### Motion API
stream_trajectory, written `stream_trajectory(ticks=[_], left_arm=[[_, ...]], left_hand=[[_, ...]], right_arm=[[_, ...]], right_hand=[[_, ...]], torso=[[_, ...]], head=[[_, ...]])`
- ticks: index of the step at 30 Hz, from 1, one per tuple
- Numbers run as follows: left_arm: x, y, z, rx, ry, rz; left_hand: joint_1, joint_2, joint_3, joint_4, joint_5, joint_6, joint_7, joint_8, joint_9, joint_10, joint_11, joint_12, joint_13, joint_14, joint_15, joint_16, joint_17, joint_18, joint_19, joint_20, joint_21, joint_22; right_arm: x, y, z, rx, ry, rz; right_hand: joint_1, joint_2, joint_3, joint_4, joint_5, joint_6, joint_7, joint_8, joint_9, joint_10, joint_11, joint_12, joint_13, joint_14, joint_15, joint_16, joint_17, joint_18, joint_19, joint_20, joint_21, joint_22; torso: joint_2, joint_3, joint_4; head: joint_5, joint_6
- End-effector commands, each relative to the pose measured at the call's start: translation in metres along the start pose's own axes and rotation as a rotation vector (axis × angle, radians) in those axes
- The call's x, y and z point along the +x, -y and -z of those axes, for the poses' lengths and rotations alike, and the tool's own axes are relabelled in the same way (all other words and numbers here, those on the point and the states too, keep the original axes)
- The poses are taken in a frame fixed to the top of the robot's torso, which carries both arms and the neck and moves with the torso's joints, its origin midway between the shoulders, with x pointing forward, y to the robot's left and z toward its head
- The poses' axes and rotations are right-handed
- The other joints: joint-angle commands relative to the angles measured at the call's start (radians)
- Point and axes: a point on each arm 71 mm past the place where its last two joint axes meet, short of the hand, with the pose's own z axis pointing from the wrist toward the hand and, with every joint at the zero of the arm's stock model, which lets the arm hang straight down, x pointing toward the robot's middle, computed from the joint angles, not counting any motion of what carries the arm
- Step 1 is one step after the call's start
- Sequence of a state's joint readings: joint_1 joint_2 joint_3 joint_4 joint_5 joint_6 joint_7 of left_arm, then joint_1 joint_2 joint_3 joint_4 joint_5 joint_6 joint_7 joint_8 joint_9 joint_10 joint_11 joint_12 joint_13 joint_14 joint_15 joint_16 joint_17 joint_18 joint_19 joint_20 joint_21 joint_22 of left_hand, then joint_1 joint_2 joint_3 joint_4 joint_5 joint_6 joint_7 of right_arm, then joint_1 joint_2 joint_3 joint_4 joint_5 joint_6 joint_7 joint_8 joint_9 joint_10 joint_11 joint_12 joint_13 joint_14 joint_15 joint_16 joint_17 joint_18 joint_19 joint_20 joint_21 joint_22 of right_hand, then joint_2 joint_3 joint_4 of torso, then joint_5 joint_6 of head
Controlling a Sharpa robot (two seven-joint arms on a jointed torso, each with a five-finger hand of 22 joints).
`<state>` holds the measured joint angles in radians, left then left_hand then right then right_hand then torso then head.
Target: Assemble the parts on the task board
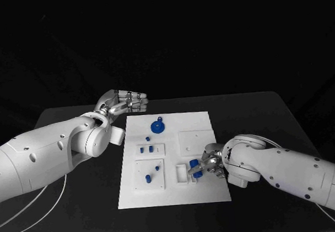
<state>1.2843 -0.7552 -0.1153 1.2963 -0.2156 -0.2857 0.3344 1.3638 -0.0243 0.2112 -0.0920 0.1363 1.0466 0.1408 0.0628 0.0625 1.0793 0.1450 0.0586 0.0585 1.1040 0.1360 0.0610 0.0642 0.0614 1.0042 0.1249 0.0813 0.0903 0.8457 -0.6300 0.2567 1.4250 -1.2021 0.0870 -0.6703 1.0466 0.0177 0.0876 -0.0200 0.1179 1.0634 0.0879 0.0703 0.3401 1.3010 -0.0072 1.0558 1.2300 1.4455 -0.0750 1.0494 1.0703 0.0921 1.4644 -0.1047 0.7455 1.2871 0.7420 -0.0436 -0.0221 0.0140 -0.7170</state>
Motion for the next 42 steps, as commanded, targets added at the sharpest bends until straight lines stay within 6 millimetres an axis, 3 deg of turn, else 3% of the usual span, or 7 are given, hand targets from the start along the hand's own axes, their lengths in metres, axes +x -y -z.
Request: stream_trajectory(ticks=[1, 4, 7, 22, 34, 42], left_arm=[[0.003, 0.0, 0.0, 0.001, -0.014, 0.01], [0.003, 0.0, 0.0, 0.0, -0.014, 0.01], [0.002, 0.0, 0.0, -0.001, -0.014, 0.009], [0.001, 0.0, 0.0, -0.004, -0.013, 0.007], [0.003, 0.0, 0.0, -0.006, -0.019, 0.009], [0.003, 0.0, 0.0, -0.006, -0.02, 0.009]], left_hand=[[-0.004, 0.006, -0.005, 0.001, 0.001, -0.007, 0.002, 0.0, 0.0, -0.007, -0.001, -0.001, -0.001, -0.002, 0.002, 0.0, 0.0, 0.003, 0.005, -0.001, -0.003, -0.001], [-0.002, 0.007, -0.008, 0.001, 0.003, -0.008, 0.003, 0.0, 0.0, -0.009, 0.0, -0.001, -0.001, -0.003, 0.002, 0.0, 0.0, 0.004, 0.006, 0.0, -0.003, -0.004], [-0.002, 0.007, -0.008, 0.001, 0.003, -0.008, 0.003, 0.0, 0.0, -0.009, 0.0, -0.001, -0.001, -0.003, 0.002, 0.0, 0.0, 0.004, 0.006, 0.0, -0.003, -0.004], [-0.002, 0.007, -0.008, 0.001, 0.003, -0.008, 0.003, 0.0, 0.0, -0.009, 0.0, -0.001, -0.001, -0.003, 0.002, 0.0, 0.0, 0.004, 0.006, 0.0, -0.003, -0.004], [-0.002, 0.007, -0.008, 0.001, 0.003, -0.008, 0.003, 0.0, 0.0, -0.009, 0.0, -0.001, -0.001, -0.003, 0.002, 0.0, 0.0, 0.004, 0.006, 0.0, -0.003, -0.004], [-0.002, 0.007, -0.008, 0.001, 0.003, -0.008, 0.003, 0.0, 0.0, -0.009, 0.0, -0.001, -0.001, -0.003, 0.002, 0.0, 0.0, 0.004, 0.006, 0.0, -0.003, -0.004]], right_arm=[[0.011, 0.01, -0.005, 0.035, -0.029, 0.006], [0.01, 0.012, -0.005, 0.037, -0.015, -0.002], [0.008, 0.013, -0.004, 0.035, 0.001, -0.014], [0.006, 0.006, 0.018, -0.02, -0.001, -0.087], [0.008, -0.007, 0.022, -0.046, -0.056, -0.082], [0.009, -0.018, 0.019, -0.064, -0.063, -0.061]], right_hand=[[0.001, 0.02, 0.001, -0.013, 0.011, 0.005, 0.0, -0.007, -0.195, -0.004, -0.002, -0.003, -0.001, 0.004, -0.002, -0.005, 0.0, 0.009, 0.054, 0.007, -0.006, 0.002], [0.01, 0.035, 0.016, -0.027, 0.027, 0.022, -0.005, -0.007, -0.194, -0.003, -0.005, -0.003, -0.001, 0.004, -0.004, -0.007, -0.001, 0.007, 0.054, 0.005, -0.008, 0.002], [-0.004, 0.036, 0.05, -0.043, 0.025, 0.041, -0.013, -0.006, -0.197, -0.002, -0.011, -0.006, -0.003, 0.004, -0.009, -0.009, -0.002, 0.002, 0.054, 0.0, -0.008, 0.003], [-0.025, 0.035, 0.056, -0.03, 0.006, 0.129, -0.041, -0.007, -0.191, 0.011, -0.029, -0.027, -0.022, 0.005, -0.021, -0.02, -0.008, -0.009, 0.055, -0.012, -0.009, 0.002], [-0.032, 0.035, 0.046, -0.021, -0.007, 0.145, -0.045, -0.007, -0.195, 0.016, -0.032, -0.031, -0.024, 0.005, -0.023, -0.022, -0.007, -0.013, 0.054, -0.014, -0.013, 0.001], [-0.031, 0.035, 0.034, -0.013, -0.008, 0.149, -0.045, -0.007, -0.2, 0.017, -0.032, -0.033, -0.023, 0.005, -0.024, -0.024, -0.006, -0.014, 0.054, -0.016, -0.015, 0.001]], torso=[[0.0, 0.0003, -0.0011], [0.001, 0.0015, -0.0007], [0.001, 0.0021, -0.001], [0.0, 0.0005, -0.002], [0.001, -0.0013, -0.0011], [0.001, -0.0002, -0.0005]], head=[[0.006, 0.0], [0.008, 0.0], [0.01, 0.0], [0.017, -0.002], [0.024, -0.003], [0.027, -0.003]])
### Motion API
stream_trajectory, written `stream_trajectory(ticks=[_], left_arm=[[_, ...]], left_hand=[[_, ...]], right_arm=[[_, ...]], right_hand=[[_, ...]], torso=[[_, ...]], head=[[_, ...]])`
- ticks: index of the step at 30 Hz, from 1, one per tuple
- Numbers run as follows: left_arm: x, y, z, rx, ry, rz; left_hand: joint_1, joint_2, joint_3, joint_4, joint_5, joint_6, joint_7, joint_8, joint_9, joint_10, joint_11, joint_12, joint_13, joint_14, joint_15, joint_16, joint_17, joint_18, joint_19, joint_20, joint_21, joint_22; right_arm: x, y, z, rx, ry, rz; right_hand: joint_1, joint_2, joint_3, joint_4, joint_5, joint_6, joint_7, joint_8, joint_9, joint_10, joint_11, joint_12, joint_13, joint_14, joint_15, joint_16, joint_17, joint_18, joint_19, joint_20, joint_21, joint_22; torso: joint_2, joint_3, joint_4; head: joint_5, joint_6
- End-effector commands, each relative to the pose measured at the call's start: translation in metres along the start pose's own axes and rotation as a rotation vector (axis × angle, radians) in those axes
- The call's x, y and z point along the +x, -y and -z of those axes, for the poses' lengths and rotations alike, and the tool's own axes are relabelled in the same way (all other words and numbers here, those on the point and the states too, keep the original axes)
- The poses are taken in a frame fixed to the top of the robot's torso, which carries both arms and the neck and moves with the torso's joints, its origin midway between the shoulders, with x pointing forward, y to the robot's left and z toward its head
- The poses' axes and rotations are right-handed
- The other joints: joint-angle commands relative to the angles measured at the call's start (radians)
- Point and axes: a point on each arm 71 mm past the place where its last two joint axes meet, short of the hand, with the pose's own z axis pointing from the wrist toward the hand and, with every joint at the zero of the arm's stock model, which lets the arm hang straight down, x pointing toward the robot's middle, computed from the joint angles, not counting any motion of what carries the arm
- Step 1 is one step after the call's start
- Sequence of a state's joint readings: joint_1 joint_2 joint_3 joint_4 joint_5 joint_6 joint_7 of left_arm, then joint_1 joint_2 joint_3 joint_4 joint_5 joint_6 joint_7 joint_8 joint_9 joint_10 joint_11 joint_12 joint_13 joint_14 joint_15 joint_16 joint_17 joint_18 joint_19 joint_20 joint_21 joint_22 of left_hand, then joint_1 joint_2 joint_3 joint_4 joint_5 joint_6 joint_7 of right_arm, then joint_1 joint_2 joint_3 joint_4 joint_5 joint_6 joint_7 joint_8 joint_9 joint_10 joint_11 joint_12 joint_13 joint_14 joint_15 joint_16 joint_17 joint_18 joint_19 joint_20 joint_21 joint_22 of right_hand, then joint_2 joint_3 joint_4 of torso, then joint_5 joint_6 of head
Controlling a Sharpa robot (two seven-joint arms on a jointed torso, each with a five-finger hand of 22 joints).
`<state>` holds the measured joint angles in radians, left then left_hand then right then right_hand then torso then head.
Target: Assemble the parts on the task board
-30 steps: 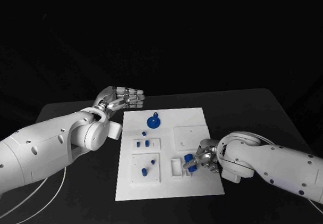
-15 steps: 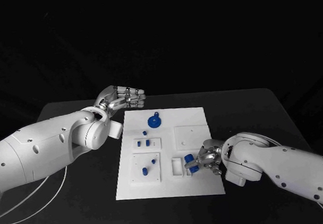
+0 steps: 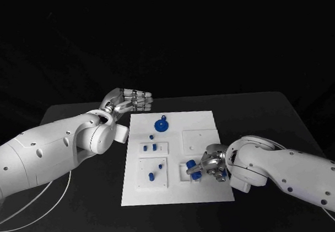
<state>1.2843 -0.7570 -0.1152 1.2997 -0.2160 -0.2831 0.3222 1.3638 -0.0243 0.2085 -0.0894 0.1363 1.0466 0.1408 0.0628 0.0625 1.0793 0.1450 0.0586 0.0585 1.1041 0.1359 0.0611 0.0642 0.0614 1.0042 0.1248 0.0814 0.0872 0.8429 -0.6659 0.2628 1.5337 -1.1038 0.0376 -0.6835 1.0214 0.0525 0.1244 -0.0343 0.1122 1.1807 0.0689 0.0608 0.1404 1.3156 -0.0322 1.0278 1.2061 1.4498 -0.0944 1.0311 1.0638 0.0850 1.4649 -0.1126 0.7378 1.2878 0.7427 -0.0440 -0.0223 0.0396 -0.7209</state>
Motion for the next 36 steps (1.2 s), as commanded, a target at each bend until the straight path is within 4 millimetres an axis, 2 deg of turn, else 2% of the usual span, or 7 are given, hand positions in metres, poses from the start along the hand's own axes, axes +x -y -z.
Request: stream_trajectory(ticks=[1, 17, 24, 28, 30, 33, 36], left_arm=[[0.003, 0.001, 0.0, 0.005, -0.016, 0.008], [0.006, 0.001, -0.002, 0.004, -0.024, 0.009], [0.007, 0.001, -0.002, 0.004, -0.024, 0.01], [0.007, 0.001, -0.002, 0.003, -0.025, 0.01], [0.007, 0.001, -0.002, 0.002, -0.025, 0.01], [0.007, 0.001, -0.002, 0.002, -0.025, 0.01], [0.007, 0.001, -0.002, 0.002, -0.024, 0.009]], left_hand=[[-0.002, 0.007, -0.006, -0.002, 0.003, -0.008, 0.003, 0.0, 0.0, -0.009, 0.0, -0.001, -0.001, -0.003, 0.003, 0.0, 0.0, 0.004, 0.006, 0.0, -0.003, -0.001], [-0.002, 0.008, -0.007, -0.002, 0.004, -0.008, 0.003, 0.0, 0.0, -0.011, 0.0, -0.001, -0.001, -0.004, 0.003, 0.0, 0.0, 0.004, 0.006, 0.0, -0.002, -0.006], [-0.003, 0.009, -0.008, -0.001, 0.004, -0.008, 0.003, 0.0, 0.0, -0.011, 0.0, -0.001, -0.001, -0.005, 0.003, 0.0, 0.0, 0.005, 0.006, 0.001, -0.002, -0.007], [-0.003, 0.009, -0.008, -0.001, 0.004, -0.008, 0.003, 0.0, 0.0, -0.011, 0.0, -0.001, -0.001, -0.005, 0.003, 0.0, 0.0, 0.005, 0.006, 0.001, -0.002, -0.007], [-0.003, 0.008, -0.009, -0.001, 0.004, -0.009, 0.003, 0.0, 0.0, -0.012, 0.0, -0.001, -0.001, -0.006, 0.004, 0.0, 0.0, 0.004, 0.005, 0.001, -0.002, -0.007], [-0.003, 0.008, -0.009, -0.001, 0.004, -0.009, 0.003, 0.0, 0.0, -0.012, 0.0, -0.001, -0.001, -0.006, 0.004, 0.0, 0.0, 0.004, 0.005, 0.001, -0.002, -0.007], [-0.003, 0.008, -0.009, -0.001, 0.004, -0.009, 0.003, 0.0, 0.0, -0.012, 0.0, -0.001, -0.001, -0.006, 0.004, 0.0, 0.0, 0.004, 0.005, 0.001, -0.002, -0.007]], right_arm=[[0.002, -0.004, -0.002, 0.0, -0.03, 0.023], [0.004, -0.012, -0.02, 0.029, -0.061, 0.063], [0.008, -0.012, -0.023, 0.036, -0.073, 0.077], [0.01, -0.013, -0.024, 0.038, -0.078, 0.082], [0.01, -0.013, -0.024, 0.038, -0.079, 0.084], [0.011, -0.013, -0.025, 0.039, -0.083, 0.087], [0.012, -0.013, -0.025, 0.038, -0.086, 0.09]], right_hand=[[-0.007, 0.0, -0.004, 0.003, -0.002, 0.031, -0.026, 0.003, 0.0, 0.002, -0.007, -0.005, 0.001, 0.0, -0.004, -0.006, 0.0, -0.007, 0.054, -0.008, -0.007, 0.001], [-0.015, 0.001, -0.015, 0.016, -0.003, 0.027, -0.024, 0.003, -0.002, -0.003, -0.005, -0.011, -0.001, 0.0, -0.003, -0.012, -0.001, -0.007, 0.053, -0.007, -0.015, -0.001], [-0.025, -0.007, -0.026, 0.024, -0.013, 0.024, -0.022, 0.003, -0.002, -0.007, -0.004, -0.017, -0.005, -0.001, -0.002, -0.016, -0.002, -0.006, 0.053, -0.006, -0.016, 0.0], [-0.039, -0.027, -0.054, 0.045, -0.04, 0.019, -0.021, 0.003, 0.001, -0.012, -0.002, -0.023, -0.008, -0.001, -0.001, -0.019, -0.002, -0.004, 0.052, -0.005, -0.021, -0.001], [-0.058, -0.045, -0.084, 0.066, -0.058, 0.011, -0.018, 0.003, 0.003, -0.019, 0.0, -0.033, -0.015, -0.002, 0.0, -0.022, -0.003, -0.002, 0.052, -0.004, -0.024, -0.001], [-0.075, -0.069, -0.113, 0.099, -0.064, 0.005, -0.017, 0.003, 0.002, -0.025, 0.0, -0.04, -0.018, -0.002, -0.001, -0.025, -0.002, -0.001, 0.052, -0.005, -0.028, -0.001], [-0.088, -0.08, -0.158, 0.123, -0.064, 0.001, -0.016, 0.003, 0.0, -0.028, 0.0, -0.045, -0.021, -0.002, -0.001, -0.026, 0.001, -0.001, 0.052, -0.006, -0.028, 0.0]], torso=[[0.0, 0.0002, -0.0008], [0.001, 0.0005, -0.0002], [0.001, 0.0013, -0.0012], [0.001, 0.0016, -0.001], [0.001, 0.0016, -0.001], [0.001, 0.0014, -0.0012], [0.001, 0.0015, -0.0011]], head=[[0.002, 0.001], [0.01, -0.002], [0.013, -0.002], [0.015, -0.001], [0.015, -0.001], [0.015, -0.001], [0.016, -0.001]])
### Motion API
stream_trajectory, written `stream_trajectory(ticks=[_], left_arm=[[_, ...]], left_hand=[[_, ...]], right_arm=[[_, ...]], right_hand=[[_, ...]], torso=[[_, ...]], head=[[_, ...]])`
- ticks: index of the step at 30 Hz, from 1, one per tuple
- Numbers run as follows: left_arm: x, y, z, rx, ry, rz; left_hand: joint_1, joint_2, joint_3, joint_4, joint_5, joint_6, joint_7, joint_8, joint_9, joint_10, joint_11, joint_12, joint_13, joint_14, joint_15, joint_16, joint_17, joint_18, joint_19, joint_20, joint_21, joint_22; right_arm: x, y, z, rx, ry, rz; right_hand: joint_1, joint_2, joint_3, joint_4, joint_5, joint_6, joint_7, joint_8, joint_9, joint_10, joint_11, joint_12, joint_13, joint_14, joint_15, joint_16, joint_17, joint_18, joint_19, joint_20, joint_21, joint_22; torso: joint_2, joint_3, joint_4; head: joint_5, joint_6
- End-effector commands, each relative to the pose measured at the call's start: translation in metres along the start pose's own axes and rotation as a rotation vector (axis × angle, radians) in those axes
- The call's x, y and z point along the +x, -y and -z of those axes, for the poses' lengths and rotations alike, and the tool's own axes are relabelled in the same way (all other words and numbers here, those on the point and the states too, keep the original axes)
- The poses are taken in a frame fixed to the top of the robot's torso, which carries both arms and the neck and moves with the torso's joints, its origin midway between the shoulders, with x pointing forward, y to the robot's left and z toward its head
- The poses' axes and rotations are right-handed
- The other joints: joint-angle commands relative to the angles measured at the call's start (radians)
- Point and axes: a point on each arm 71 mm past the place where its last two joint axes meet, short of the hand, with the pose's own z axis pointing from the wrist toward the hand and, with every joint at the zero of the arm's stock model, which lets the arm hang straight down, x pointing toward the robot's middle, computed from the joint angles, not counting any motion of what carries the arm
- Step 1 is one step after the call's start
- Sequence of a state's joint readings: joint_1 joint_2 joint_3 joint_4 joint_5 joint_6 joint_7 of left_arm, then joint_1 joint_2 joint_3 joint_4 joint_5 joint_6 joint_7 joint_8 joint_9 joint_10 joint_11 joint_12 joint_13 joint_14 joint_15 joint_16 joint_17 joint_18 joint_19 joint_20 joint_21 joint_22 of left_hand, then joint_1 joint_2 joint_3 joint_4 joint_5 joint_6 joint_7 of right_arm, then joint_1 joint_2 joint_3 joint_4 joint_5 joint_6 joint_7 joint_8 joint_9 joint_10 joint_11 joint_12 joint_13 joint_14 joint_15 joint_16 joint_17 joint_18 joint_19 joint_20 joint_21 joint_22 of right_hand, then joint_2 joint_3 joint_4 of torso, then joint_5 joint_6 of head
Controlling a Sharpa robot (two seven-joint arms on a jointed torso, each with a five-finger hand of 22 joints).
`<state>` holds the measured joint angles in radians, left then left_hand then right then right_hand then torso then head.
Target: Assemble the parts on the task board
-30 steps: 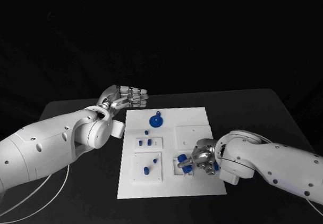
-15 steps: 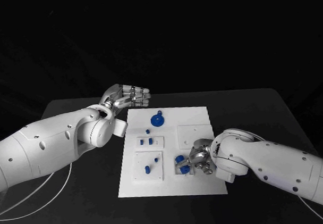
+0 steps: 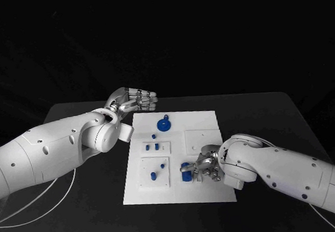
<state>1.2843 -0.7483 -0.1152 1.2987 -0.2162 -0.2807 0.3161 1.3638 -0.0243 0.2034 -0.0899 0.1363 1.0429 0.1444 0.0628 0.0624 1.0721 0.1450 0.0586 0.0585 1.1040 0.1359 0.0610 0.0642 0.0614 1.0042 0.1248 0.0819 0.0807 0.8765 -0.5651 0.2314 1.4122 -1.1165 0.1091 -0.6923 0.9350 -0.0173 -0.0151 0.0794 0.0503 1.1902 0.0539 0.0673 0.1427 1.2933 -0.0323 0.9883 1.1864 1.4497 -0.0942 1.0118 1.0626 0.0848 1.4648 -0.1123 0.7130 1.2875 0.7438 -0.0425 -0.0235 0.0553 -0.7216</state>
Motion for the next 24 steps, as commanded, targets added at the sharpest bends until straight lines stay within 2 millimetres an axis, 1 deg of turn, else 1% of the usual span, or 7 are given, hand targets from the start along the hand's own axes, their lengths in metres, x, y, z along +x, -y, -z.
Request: stream_trajectory(ticks=[1, 2, 5, 7, 18, 19, 24], left_arm=[[0.002, 0.001, 0.0, 0.005, -0.015, 0.007], [0.002, 0.001, 0.0, 0.005, -0.014, 0.007], [0.002, 0.001, 0.0, 0.005, -0.014, 0.006], [0.002, 0.001, 0.0, 0.005, -0.013, 0.006], [0.0, 0.0, 0.001, 0.003, -0.009, 0.004], [-0.001, 0.0, 0.001, 0.003, -0.008, 0.004], [-0.001, 0.0, 0.001, 0.001, -0.006, 0.002]], left_hand=[[-0.003, 0.008, -0.004, 0.0, 0.004, -0.005, 0.0, 0.0, 0.0, -0.005, 0.0, -0.001, -0.001, -0.006, 0.004, 0.0, 0.0, 0.004, 0.005, 0.001, -0.002, -0.001], [-0.003, 0.008, -0.004, 0.0, 0.004, -0.005, 0.0, 0.0, 0.0, -0.005, 0.0, -0.001, -0.001, -0.006, 0.004, 0.0, 0.0, 0.004, 0.005, 0.001, -0.002, -0.001], [-0.003, 0.008, -0.004, 0.0, 0.004, -0.005, 0.0, 0.0, 0.0, -0.005, 0.0, -0.001, -0.001, -0.006, 0.004, 0.0, 0.0, 0.004, 0.005, 0.001, -0.002, -0.001], [-0.003, 0.008, -0.004, 0.0, 0.004, -0.005, 0.0, 0.0, 0.0, -0.005, 0.0, -0.001, -0.001, -0.006, 0.004, 0.0, 0.0, 0.004, 0.005, 0.001, -0.002, -0.001], [-0.002, 0.008, -0.007, 0.0, 0.004, -0.007, 0.0, 0.0, 0.0, -0.006, 0.001, -0.001, -0.001, -0.008, 0.004, 0.0, 0.0, 0.005, 0.004, 0.002, -0.002, -0.001], [-0.002, 0.008, -0.007, 0.0, 0.004, -0.007, 0.0, 0.0, 0.0, -0.006, 0.001, -0.001, -0.001, -0.008, 0.004, 0.0, 0.0, 0.005, 0.004, 0.002, -0.002, -0.001], [-0.002, 0.008, -0.007, 0.0, 0.004, -0.007, 0.0, 0.0, 0.0, -0.006, 0.001, -0.001, -0.001, -0.008, 0.004, 0.0, 0.0, 0.005, 0.004, 0.002, -0.002, -0.001]], right_arm=[[0.007, 0.001, -0.001, 0.006, -0.037, 0.033], [0.007, 0.001, -0.001, 0.006, -0.038, 0.033], [0.007, 0.0, -0.001, 0.002, -0.036, 0.034], [0.007, 0.0, 0.0, -0.004, -0.031, 0.035], [0.004, 0.001, 0.012, -0.064, 0.012, 0.038], [0.003, 0.001, 0.014, -0.071, 0.015, 0.039], [0.002, 0.002, 0.022, -0.105, 0.029, 0.045]], right_hand=[[0.0, -0.007, -0.037, 0.014, -0.003, -0.01, -0.001, -0.003, -0.003, -0.006, 0.001, -0.006, -0.001, -0.002, -0.002, -0.008, 0.003, -0.001, 0.052, -0.007, -0.004, 0.001], [0.025, 0.012, -0.089, 0.018, -0.003, -0.01, 0.0, -0.003, -0.006, -0.007, 0.0, -0.007, -0.001, -0.001, -0.002, -0.011, 0.006, -0.002, 0.053, -0.007, -0.007, 0.002], [0.011, 0.009, -0.12, 0.03, -0.002, -0.011, 0.0, -0.003, -0.007, -0.008, 0.001, -0.008, 0.0, -0.001, -0.001, -0.012, 0.008, -0.001, 0.052, -0.007, -0.008, 0.003], [0.028, 0.034, -0.179, 0.03, -0.002, -0.011, 0.0, -0.003, -0.009, -0.008, 0.001, -0.009, 0.002, 0.001, -0.001, -0.016, 0.014, 0.0, 0.053, -0.007, -0.01, 0.006], [0.088, 0.048, -0.123, -0.01, 0.0, 0.001, -0.003, -0.002, -0.005, 0.004, -0.001, 0.005, 0.009, 0.004, -0.001, -0.017, 0.017, 0.002, 0.055, -0.006, -0.005, 0.009], [0.088, 0.024, -0.067, -0.014, -0.002, 0.005, -0.008, -0.005, -0.004, 0.008, 0.002, 0.007, 0.01, 0.004, -0.004, -0.016, 0.018, 0.002, 0.055, -0.007, -0.002, 0.011], [0.092, -0.031, 0.058, -0.031, 0.002, 0.011, -0.005, -0.003, 0.003, 0.012, -0.002, 0.014, 0.012, 0.005, -0.001, -0.011, 0.02, 0.003, 0.055, -0.004, 0.007, 0.014]], torso=[[0.0, 0.0, 0.0001], [0.0, 0.0001, 0.0001], [0.0, 0.0003, -0.0001], [0.0, 0.0005, 0.0002], [0.0, 0.0013, -0.0007], [0.0, 0.001, -0.0011], [0.0, 0.0009, -0.002]], head=[[0.001, 0.0], [0.001, 0.0], [0.0, 0.0], [0.001, 0.0], [0.003, 0.0], [0.003, -0.001], [0.001, 0.001]])
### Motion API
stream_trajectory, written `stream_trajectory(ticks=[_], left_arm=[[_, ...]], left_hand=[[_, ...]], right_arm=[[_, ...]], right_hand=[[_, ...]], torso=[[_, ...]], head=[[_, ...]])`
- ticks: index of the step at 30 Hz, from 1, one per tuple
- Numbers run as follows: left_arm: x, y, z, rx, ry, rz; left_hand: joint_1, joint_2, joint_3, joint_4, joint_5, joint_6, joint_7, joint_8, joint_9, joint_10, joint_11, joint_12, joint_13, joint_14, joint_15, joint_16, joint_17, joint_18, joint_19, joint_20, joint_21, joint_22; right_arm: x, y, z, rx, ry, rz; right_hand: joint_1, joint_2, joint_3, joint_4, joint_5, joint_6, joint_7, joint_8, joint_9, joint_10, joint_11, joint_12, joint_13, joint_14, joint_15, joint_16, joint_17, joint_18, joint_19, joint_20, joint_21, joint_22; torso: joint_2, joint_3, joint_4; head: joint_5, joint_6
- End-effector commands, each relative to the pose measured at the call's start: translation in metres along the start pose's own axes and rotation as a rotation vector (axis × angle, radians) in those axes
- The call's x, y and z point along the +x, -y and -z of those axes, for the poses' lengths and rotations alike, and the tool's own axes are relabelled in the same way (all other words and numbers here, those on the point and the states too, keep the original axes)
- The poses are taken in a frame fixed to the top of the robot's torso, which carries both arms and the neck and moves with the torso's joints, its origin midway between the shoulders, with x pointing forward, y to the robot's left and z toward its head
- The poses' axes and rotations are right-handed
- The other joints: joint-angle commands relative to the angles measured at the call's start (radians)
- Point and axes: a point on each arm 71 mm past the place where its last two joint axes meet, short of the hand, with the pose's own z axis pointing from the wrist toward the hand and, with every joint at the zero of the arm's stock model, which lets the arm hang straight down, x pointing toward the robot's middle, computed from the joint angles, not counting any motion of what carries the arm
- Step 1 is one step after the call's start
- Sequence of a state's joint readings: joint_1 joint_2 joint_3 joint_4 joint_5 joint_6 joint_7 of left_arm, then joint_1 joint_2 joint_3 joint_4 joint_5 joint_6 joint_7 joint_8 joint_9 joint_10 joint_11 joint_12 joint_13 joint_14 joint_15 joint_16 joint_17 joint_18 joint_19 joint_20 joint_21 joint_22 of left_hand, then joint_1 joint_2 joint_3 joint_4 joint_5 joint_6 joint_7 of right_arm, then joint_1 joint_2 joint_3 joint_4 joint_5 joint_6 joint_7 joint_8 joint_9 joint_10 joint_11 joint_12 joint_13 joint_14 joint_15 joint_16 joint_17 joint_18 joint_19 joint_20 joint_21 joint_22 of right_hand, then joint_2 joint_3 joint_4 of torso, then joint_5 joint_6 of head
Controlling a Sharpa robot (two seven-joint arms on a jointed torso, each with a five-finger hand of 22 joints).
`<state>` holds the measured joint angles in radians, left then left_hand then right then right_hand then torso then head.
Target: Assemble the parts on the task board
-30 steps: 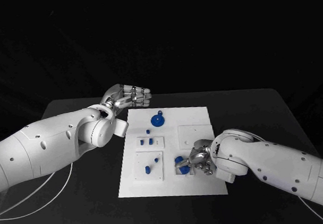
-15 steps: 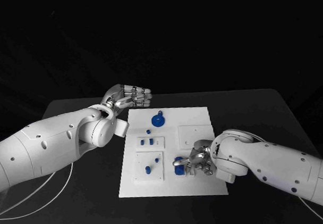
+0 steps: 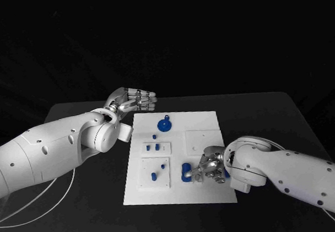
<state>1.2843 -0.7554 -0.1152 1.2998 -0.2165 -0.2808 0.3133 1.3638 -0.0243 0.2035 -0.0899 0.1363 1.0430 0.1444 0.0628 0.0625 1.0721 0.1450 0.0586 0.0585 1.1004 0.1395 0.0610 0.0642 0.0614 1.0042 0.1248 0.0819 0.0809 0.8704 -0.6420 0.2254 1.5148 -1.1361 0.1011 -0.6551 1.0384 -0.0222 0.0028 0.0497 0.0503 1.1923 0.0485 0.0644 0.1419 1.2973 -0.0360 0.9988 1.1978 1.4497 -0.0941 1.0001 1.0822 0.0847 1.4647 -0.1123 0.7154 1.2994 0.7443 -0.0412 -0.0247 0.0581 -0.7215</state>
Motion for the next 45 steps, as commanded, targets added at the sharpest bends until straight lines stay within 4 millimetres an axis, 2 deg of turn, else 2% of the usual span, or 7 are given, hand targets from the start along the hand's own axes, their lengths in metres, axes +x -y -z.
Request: stream_trajectory(ticks=[1, 7, 12, 17, 25, 33, 45], left_arm=[[0.002, 0.001, 0.0, 0.004, -0.011, 0.004], [0.001, 0.001, 0.0, 0.002, -0.012, 0.004], [0.001, 0.0, 0.0, 0.001, -0.011, 0.004], [0.002, 0.0, 0.0, 0.0, -0.012, 0.004], [0.002, 0.0, 0.0, 0.0, -0.012, 0.004], [0.002, 0.0, 0.0, -0.002, -0.013, 0.004], [0.001, 0.0, 0.0, -0.003, -0.013, 0.003]], left_hand=[[-0.002, 0.008, -0.007, 0.0, 0.004, -0.007, 0.0, 0.0, 0.0, -0.006, 0.001, -0.001, -0.001, -0.005, 0.001, 0.0, 0.0, 0.005, 0.004, 0.002, -0.003, -0.002], [-0.002, 0.008, -0.007, 0.0, 0.004, -0.007, 0.0, 0.0, 0.0, -0.006, 0.001, -0.001, -0.001, -0.005, 0.001, 0.0, 0.0, 0.005, 0.004, 0.002, -0.003, -0.002], [-0.002, 0.008, -0.007, 0.0, 0.004, -0.007, 0.0, 0.0, 0.0, -0.006, 0.001, -0.001, -0.001, -0.005, 0.001, 0.0, 0.0, 0.005, 0.004, 0.002, -0.003, -0.002], [-0.002, 0.009, -0.008, 0.002, 0.005, -0.007, 0.0, 0.0, 0.0, -0.006, 0.001, -0.001, -0.001, -0.004, 0.001, 0.0, 0.0, 0.005, 0.005, 0.002, -0.002, -0.002], [-0.003, 0.01, -0.008, 0.004, 0.005, -0.006, 0.0, 0.0, 0.0, -0.007, 0.001, -0.001, -0.001, -0.004, 0.001, 0.0, 0.0, 0.005, 0.005, 0.002, -0.002, -0.002], [-0.004, 0.012, -0.008, 0.005, 0.005, -0.007, 0.0, 0.0, 0.0, -0.007, 0.001, -0.001, -0.001, -0.004, 0.001, 0.0, 0.0, 0.005, 0.004, 0.002, -0.002, -0.002], [-0.004, 0.011, -0.01, 0.01, 0.005, -0.007, 0.0, 0.0, 0.0, -0.007, 0.001, -0.001, -0.001, -0.005, 0.001, 0.0, 0.0, 0.005, 0.004, 0.003, -0.002, -0.002]], right_arm=[[0.0, -0.004, 0.004, -0.055, 0.018, 0.012], [0.0, -0.005, 0.007, -0.067, 0.013, 0.021], [0.001, -0.004, 0.007, -0.061, 0.005, 0.027], [0.001, -0.004, 0.005, -0.053, 0.001, 0.028], [0.005, -0.005, 0.001, -0.033, 0.005, 0.031], [0.009, -0.006, -0.003, -0.022, 0.011, 0.035], [0.007, 0.001, -0.005, 0.007, 0.038, 0.029]], right_hand=[[-0.009, -0.029, 0.043, -0.001, 0.004, 0.01, 0.0, 0.0, 0.005, 0.009, 0.001, 0.006, 0.0, 0.005, -0.001, 0.001, 0.001, 0.003, 0.055, -0.004, 0.007, 0.002], [0.001, -0.047, 0.066, 0.004, 0.021, 0.012, -0.001, 0.0, 0.01, 0.01, 0.001, 0.008, -0.002, 0.005, -0.001, 0.003, -0.002, 0.003, 0.055, -0.004, 0.008, 0.002], [0.019, -0.046, 0.074, -0.011, 0.091, 0.016, -0.002, 0.0, 0.01, 0.011, 0.0, 0.009, -0.002, 0.005, -0.002, 0.005, -0.002, 0.002, 0.055, -0.004, 0.009, 0.002], [0.024, -0.032, 0.082, -0.027, 0.161, 0.02, -0.003, -0.001, 0.007, 0.013, -0.002, 0.012, -0.002, 0.004, -0.003, 0.005, -0.003, 0.001, 0.055, -0.005, 0.011, 0.002], [0.028, 0.017, 0.114, -0.081, 0.237, 0.029, -0.01, -0.001, -0.002, 0.02, -0.007, 0.021, 0.003, 0.004, -0.006, 0.005, -0.006, -0.005, 0.055, -0.009, 0.013, 0.001], [0.005, 0.038, 0.148, -0.127, 0.238, 0.034, -0.013, -0.001, -0.008, 0.022, -0.009, 0.021, 0.006, 0.005, -0.006, 0.008, -0.007, -0.008, 0.055, -0.009, 0.017, 0.001], [-0.006, 0.058, 0.164, -0.126, 0.241, 0.037, -0.014, -0.001, -0.009, 0.025, -0.01, 0.024, 0.009, 0.005, -0.006, 0.012, -0.005, -0.009, 0.056, -0.009, 0.021, 0.001]], torso=[[0.0, -0.0003, -0.0001], [0.0, -0.0005, 0.0013], [0.0, -0.0014, 0.0011], [0.0, -0.0019, 0.0016], [0.0, -0.0021, 0.002], [0.0, -0.002, 0.0016], [0.0, -0.001, 0.0013]], head=[[-0.003, 0.001], [-0.005, 0.001], [-0.006, -0.001], [-0.006, -0.003], [-0.008, -0.005], [-0.007, -0.006], [-0.008, -0.009]])
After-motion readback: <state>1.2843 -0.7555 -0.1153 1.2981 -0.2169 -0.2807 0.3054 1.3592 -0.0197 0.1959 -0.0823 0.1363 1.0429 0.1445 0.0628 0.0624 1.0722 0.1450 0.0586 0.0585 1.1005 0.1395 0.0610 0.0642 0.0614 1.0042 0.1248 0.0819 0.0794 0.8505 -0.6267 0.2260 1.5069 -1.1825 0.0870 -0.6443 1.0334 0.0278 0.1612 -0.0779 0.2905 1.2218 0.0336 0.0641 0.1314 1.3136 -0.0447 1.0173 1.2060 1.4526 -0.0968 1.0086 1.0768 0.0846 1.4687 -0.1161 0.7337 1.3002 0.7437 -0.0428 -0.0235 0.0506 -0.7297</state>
